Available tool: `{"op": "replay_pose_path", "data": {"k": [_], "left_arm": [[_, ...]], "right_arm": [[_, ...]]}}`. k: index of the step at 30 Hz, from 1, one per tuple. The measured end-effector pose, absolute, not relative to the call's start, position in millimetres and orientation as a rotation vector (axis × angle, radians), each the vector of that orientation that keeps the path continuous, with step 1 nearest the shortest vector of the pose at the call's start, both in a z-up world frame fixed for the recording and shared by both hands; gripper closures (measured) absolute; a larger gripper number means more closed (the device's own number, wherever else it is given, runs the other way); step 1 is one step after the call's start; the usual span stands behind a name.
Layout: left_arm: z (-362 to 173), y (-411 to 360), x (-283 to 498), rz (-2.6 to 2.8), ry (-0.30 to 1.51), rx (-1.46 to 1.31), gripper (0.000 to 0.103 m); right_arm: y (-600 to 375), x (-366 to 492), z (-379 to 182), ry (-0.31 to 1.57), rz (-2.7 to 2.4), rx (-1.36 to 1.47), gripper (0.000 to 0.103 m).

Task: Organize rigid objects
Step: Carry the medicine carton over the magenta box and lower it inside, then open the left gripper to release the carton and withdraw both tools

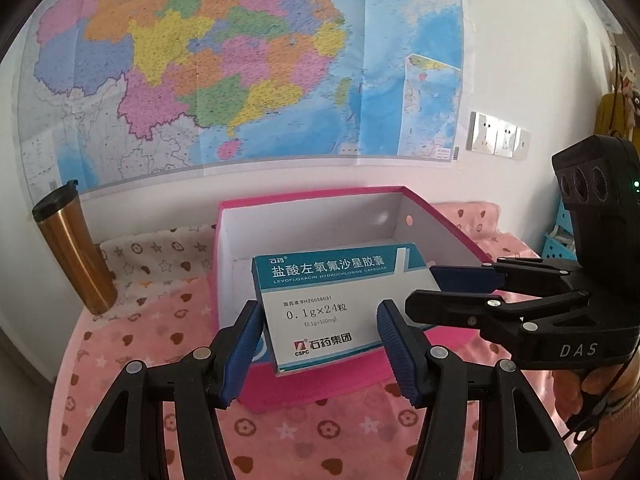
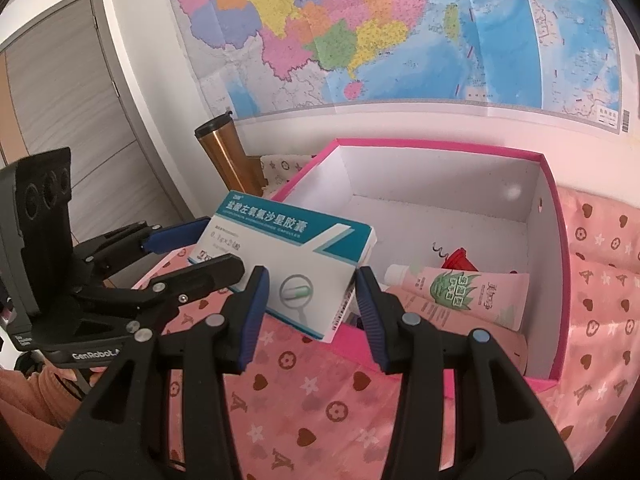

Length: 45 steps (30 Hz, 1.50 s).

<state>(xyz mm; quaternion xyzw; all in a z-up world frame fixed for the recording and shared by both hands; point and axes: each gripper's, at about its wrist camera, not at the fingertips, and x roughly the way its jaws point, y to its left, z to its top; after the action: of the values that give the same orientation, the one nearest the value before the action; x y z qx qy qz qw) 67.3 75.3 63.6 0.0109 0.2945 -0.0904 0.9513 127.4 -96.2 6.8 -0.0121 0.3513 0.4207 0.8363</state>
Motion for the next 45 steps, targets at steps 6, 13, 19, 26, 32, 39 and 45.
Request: {"op": "replay_pose_path", "data": {"k": [6, 13, 19, 26, 32, 39, 45], "left_arm": [[62, 80, 78, -0.180, 0.615, 0.003, 0.043], [58, 86, 90, -0.173, 0.635, -0.017, 0.043], [53, 90, 100, -0.162, 0.653, -0.027, 0.043], [44, 97, 109, -0.145, 0.680, -0.038, 0.043], [39, 99, 112, -0.136, 0.692, -0.036, 0.043], [33, 101, 116, -0.127, 0.712, -0.035, 0.043], [30, 101, 117, -0.118, 0.725, -0.030, 0.043]], "right_arm": [[-93, 134, 7, 0.746, 0.888, -0.027, 0.055], [-87, 144, 6, 0.751, 0.882, -0.026, 0.055], [-80, 153, 0, 0.768, 0.874, -0.030, 0.055], [-72, 161, -10, 0.797, 0.873, -0.028, 0.055], [-67, 164, -18, 0.825, 0.872, -0.029, 0.055], [-65, 167, -24, 0.849, 0.874, -0.027, 0.055], [-60, 173, -29, 0.882, 0.868, -0.035, 0.054]]}}
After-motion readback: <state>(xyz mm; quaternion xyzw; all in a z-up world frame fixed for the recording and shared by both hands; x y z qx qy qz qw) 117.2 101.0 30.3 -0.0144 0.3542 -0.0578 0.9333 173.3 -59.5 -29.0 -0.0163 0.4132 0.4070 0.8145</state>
